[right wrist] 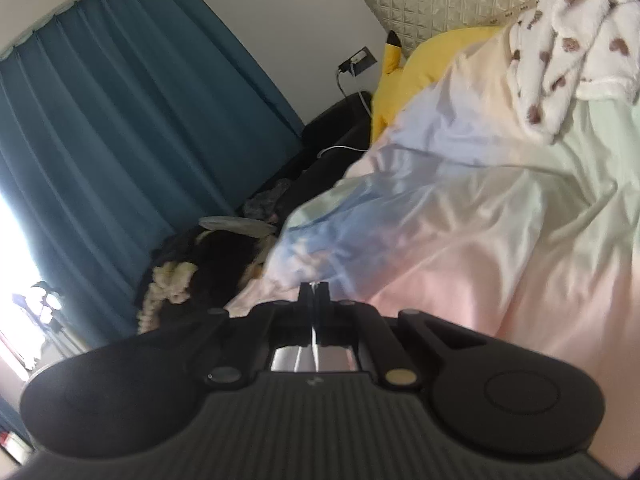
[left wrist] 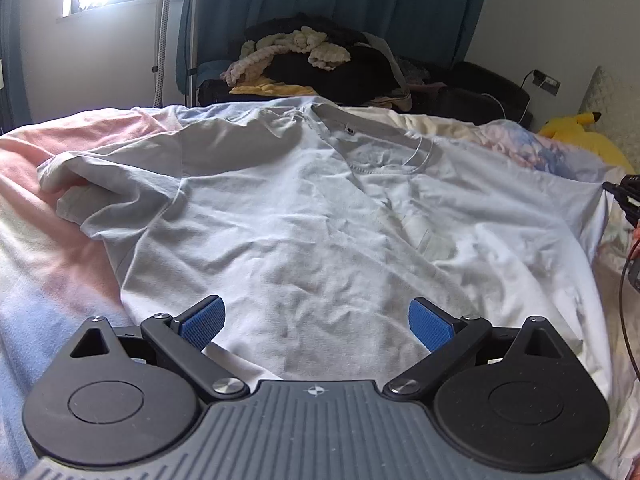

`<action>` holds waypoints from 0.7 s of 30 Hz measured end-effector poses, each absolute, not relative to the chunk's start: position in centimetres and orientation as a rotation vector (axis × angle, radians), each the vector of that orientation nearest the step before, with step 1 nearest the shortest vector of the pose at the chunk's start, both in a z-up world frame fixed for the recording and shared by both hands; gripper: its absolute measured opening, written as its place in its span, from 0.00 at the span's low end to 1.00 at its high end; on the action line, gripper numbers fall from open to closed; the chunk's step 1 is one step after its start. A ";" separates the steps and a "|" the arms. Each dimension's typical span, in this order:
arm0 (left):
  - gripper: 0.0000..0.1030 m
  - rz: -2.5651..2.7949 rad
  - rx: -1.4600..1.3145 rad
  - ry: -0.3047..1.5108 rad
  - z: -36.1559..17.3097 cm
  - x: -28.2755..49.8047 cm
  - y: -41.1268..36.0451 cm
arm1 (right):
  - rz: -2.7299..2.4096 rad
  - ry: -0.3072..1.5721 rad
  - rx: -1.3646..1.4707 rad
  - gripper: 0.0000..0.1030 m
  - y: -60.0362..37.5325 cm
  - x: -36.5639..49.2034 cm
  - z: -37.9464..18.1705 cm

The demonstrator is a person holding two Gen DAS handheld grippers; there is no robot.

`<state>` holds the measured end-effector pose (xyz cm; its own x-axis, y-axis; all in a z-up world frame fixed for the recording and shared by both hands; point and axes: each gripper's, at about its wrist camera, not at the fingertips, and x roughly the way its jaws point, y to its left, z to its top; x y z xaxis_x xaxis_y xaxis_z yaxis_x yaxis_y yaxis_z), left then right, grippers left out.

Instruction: Fold clothes

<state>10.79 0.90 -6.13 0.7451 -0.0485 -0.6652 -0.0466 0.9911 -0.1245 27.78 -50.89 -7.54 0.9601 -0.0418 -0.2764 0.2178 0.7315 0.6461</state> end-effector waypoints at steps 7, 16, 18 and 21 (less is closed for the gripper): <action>0.96 -0.007 -0.115 0.744 -6.7 11.7 0.3 | -0.131 0.317 0.767 0.16 -51.0 29.0 -13.0; 0.96 -0.032 -0.176 0.708 -5.4 10.7 0.9 | -0.059 0.364 0.880 0.47 -49.4 23.8 -10.3; 0.96 -0.042 -0.178 0.701 -5.1 10.1 1.0 | -0.048 0.428 1.054 0.45 -49.5 22.2 -10.7; 0.96 -0.051 -0.177 0.697 -4.8 9.4 1.0 | -0.024 0.474 1.328 0.37 -48.5 19.5 -12.5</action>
<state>9.42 1.01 -4.83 0.7664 -0.1057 -0.6336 -0.0126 0.9837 -0.1793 19.53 -48.47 -12.51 0.9049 0.2493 -0.3451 0.2826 0.2545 0.9249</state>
